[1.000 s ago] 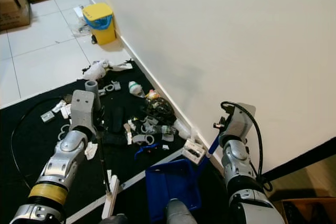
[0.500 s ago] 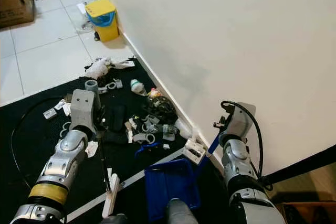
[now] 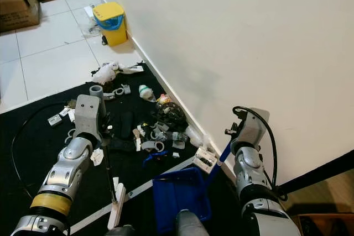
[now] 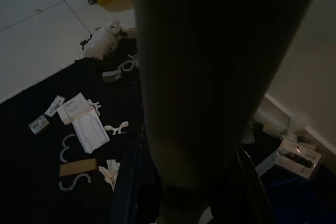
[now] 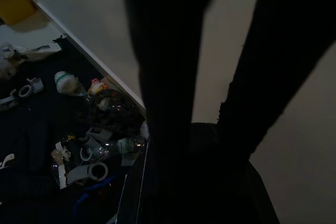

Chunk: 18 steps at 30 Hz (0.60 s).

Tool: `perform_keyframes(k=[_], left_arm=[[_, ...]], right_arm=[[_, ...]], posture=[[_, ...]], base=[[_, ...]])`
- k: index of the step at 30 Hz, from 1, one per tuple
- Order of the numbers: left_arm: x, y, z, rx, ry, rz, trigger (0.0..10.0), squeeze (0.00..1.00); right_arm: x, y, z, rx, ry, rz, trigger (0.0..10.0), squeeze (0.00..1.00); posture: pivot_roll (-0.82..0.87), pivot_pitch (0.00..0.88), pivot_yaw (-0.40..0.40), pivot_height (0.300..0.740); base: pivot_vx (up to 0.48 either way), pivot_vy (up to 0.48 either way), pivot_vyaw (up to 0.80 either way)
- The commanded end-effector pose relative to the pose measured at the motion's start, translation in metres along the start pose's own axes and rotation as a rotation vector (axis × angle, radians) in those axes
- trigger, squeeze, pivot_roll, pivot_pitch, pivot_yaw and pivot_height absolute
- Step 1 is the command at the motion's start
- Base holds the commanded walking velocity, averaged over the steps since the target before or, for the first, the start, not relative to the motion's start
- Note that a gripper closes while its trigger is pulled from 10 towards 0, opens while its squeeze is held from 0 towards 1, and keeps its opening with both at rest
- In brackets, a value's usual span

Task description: Sweep floor

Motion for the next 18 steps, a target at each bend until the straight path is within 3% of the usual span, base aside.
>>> perform_keyframes(k=[1, 18], left_arm=[[0.0000, -0.0001, -0.0004, -0.007, -0.003, 0.000, 10.0, 0.00], [-0.0001, 0.0000, -0.0007, -0.009, -0.006, 0.000, 10.0, 0.00]], right_arm=[[0.0020, -0.0094, 0.0026, -0.039, -0.015, -0.024, 10.0, 0.00], [0.0019, -0.0090, 0.0025, -0.038, -0.014, -0.025, 10.0, 0.00]], posture=[[0.01, 0.107, -0.006, 0.740], [0.01, 0.108, -0.005, 0.740]], base=[[0.000, 0.240, 0.00], [0.000, 0.254, 0.00]])
Point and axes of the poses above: a point about 5 cm out from each wrist's last joint towards the gripper, its own z axis pointing back from the gripper into the wrist, its own y axis along the axis of the wrist's last joint, x = y × z, the point moved 1 cm from there along -z, pointing out of the wrist towards the gripper, and after that the axes turned 7 degrees about -z, right-handed, at the moved point
